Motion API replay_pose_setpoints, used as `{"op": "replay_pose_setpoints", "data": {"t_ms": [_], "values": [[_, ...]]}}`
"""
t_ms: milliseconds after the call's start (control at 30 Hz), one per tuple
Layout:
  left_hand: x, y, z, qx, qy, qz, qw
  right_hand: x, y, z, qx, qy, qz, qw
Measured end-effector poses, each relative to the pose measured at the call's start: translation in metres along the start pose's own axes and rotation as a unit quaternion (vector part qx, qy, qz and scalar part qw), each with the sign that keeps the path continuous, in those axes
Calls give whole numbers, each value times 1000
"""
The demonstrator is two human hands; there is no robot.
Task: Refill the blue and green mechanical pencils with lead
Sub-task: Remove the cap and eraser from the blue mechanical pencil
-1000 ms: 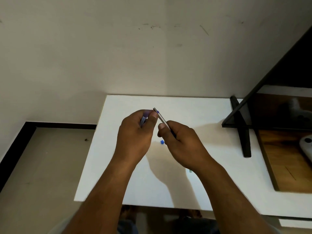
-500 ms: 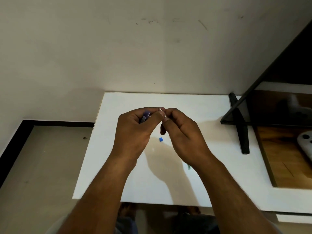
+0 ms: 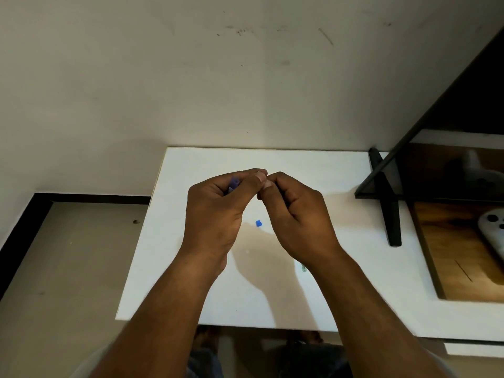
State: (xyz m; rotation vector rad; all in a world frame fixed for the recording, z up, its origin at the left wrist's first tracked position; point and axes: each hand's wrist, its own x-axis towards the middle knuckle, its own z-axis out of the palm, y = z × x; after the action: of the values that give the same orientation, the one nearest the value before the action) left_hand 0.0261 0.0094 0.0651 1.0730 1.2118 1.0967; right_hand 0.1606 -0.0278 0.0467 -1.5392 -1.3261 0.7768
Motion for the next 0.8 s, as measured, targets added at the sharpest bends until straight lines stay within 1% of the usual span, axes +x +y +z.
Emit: {"op": "replay_pose_setpoints", "data": {"t_ms": [367, 533, 667, 800], "values": [[-1, -4, 3, 10, 15, 3, 1000, 1, 0, 2, -18, 1, 20, 1000], [2, -4, 1, 0, 42, 13, 999, 1, 0, 1, -44, -3, 7, 999], [5, -5, -2, -1, 54, 2, 999, 2, 3, 0, -52, -17, 0, 998], [9, -5, -5, 4, 64, -23, 998, 4, 9, -3, -47, -27, 12, 998]]}}
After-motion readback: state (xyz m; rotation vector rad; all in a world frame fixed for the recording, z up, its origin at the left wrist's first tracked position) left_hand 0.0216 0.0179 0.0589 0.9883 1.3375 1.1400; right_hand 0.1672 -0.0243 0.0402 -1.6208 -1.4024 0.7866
